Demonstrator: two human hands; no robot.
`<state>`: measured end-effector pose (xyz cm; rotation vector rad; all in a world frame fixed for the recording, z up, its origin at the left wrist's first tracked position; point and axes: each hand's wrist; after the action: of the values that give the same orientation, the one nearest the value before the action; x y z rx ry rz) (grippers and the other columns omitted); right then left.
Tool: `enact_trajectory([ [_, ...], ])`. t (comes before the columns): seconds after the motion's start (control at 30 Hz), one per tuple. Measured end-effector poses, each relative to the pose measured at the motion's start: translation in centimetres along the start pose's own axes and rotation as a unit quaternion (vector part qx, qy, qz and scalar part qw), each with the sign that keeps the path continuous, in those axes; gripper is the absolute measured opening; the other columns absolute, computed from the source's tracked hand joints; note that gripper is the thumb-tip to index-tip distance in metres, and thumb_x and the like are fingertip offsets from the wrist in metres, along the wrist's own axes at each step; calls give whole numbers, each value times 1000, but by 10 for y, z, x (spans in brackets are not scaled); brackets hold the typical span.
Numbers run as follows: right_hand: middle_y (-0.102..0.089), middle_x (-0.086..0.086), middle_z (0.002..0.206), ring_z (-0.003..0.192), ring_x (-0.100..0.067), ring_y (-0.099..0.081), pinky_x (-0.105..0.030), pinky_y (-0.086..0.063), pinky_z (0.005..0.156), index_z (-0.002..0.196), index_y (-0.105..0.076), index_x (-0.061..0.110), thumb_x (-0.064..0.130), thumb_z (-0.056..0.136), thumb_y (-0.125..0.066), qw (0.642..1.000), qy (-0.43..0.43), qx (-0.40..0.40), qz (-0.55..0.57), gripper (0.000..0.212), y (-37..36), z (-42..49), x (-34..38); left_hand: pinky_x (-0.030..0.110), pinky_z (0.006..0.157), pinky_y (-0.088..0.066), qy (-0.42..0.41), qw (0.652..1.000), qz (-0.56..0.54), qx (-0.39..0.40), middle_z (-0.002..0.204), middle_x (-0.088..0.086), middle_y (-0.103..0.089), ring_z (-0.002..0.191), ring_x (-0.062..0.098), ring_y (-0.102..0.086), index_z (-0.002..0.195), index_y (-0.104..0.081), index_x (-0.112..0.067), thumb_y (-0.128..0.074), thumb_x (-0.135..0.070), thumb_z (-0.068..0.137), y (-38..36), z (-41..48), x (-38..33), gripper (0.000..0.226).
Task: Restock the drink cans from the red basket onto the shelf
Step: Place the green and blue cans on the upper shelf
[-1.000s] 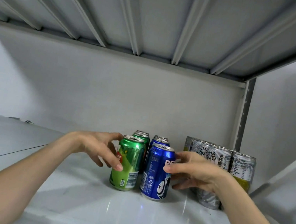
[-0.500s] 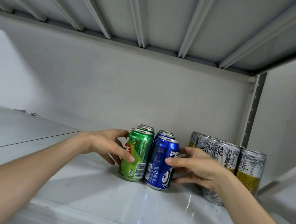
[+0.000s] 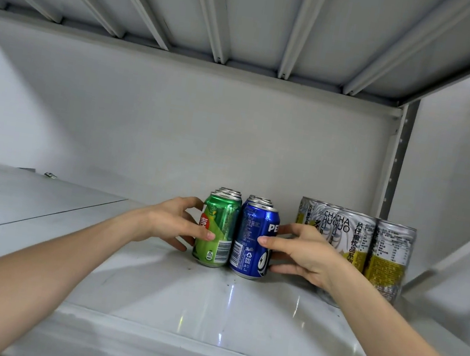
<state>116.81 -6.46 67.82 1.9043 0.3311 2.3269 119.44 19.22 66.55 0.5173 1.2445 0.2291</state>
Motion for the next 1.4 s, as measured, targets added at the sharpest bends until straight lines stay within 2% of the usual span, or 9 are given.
enact_trajectory([
  [0.3, -70, -9, 100, 73, -18, -70, -27, -54, 48, 120, -54, 5, 5, 78, -78, 1000, -6, -12, 20, 48, -4, -3, -2, 38, 80, -59, 3, 1000, -4, -4, 111, 11, -69, 99, 23, -70, 135, -44, -21, -79, -23, 80, -4, -5, -1, 65],
  [0.5, -70, -9, 96, 78, -17, -69, -32, -55, 59, 119, -53, 2, 7, 76, -80, 999, 1, -43, 21, 51, -9, -12, -3, 38, 81, -58, 1, 999, 24, -33, 107, 9, -70, 96, 22, -70, 137, -45, -18, -79, -26, 80, -8, -11, -5, 67],
  [0.6, -71, -10, 102, 89, -22, -70, -39, -58, 73, 114, -57, 6, 17, 72, -85, 995, 23, -93, -32, 51, -12, -13, -6, 35, 79, -56, -15, 992, 101, -79, 102, 7, -68, 97, 24, -68, 136, -48, -18, -81, -34, 77, -11, -15, -10, 69],
  [0.7, -71, -5, 102, 97, -22, -66, -39, -54, 87, 104, -63, 13, 34, 70, -85, 955, 94, -176, -219, 46, -17, -20, -4, 32, 84, -51, -46, 950, 265, -161, 108, 8, -67, 102, 24, -63, 133, -53, -20, -78, -51, 74, -13, -22, -14, 72],
  [0.83, -63, -4, 116, 105, -27, -61, -39, -52, 83, 120, -51, 17, 44, 79, -75, 878, 147, -229, -393, 56, -27, -39, 0, 41, 86, -51, -74, 868, 444, -209, 123, 12, -58, 111, 32, -58, 137, -45, -17, -65, -57, 82, -24, -33, -21, 70],
  [1.0, -50, -6, 130, 120, -29, -47, -44, -47, 91, 130, -42, 16, 43, 86, -64, 795, 224, -251, -505, 56, -45, -62, 2, 44, 92, -44, -119, 788, 546, -260, 130, 9, -51, 119, 29, -50, 138, -40, -17, -52, -55, 90, -30, -57, -30, 62],
  [1.13, -47, -6, 138, 123, -29, -45, -46, -37, 99, 135, -44, 15, 40, 86, -61, 760, 269, -280, -521, 57, -60, -83, -4, 49, 105, -36, -172, 765, 548, -292, 129, 7, -54, 120, 30, -50, 137, -45, -18, -52, -52, 90, -33, -82, -28, 58],
  [1.27, -53, -9, 136, 122, -30, -51, -47, -39, 100, 132, -51, 14, 37, 82, -65, 733, 299, -310, -526, 57, -67, -106, -15, 54, 101, -41, -220, 748, 539, -319, 119, 12, -61, 110, 33, -57, 128, -55, -14, -54, -47, 87, -29, -113, -18, 53],
  [1.4, -52, -11, 139, 126, -31, -49, -50, -37, 103, 132, -51, 12, 39, 84, -60, 718, 291, -334, -538, 55, -68, -134, -23, 55, 99, -43, -233, 743, 531, -334, 119, 14, -62, 110, 34, -58, 121, -59, -12, -40, -48, 88, -25, -148, -4, 52],
])
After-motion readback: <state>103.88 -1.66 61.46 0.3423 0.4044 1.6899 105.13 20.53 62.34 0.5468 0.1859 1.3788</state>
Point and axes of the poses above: each hand's wrist, its own z-axis towards the middle knuckle, its own y-axis out of the back of the hand, x = y × z
